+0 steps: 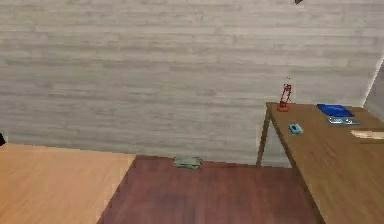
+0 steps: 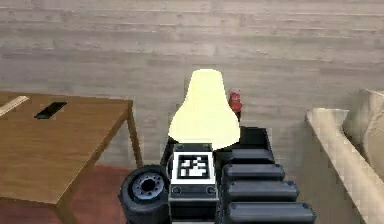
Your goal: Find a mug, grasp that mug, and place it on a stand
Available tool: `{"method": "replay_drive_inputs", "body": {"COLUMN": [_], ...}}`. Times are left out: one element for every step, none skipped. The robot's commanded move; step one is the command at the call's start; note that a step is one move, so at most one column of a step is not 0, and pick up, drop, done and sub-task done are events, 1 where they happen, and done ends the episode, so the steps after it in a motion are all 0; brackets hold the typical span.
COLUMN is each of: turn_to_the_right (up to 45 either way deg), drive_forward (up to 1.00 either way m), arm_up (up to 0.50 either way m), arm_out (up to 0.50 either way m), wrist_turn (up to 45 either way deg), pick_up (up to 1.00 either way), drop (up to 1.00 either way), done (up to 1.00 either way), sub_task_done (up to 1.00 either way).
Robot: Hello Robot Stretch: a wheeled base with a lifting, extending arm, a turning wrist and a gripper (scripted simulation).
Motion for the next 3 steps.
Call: {"method": "replay_drive_inputs", "body": {"turn_to_the_right": [-45.0, -45.0, -21.0], "drive_forward": [0.0, 0.0, 0.0], "arm_up": [0.0, 0.0, 0.0], "arm_out": [0.0, 0.0, 0.0], "wrist_turn": [0.0, 0.0, 0.0], "pick_up": [0.0, 0.0, 0.0], "drop": [0.0, 0.0, 0.0], "done": [0.0, 0.0, 0.0], "sub_task_done": [0.0, 0.0, 0.0]}}
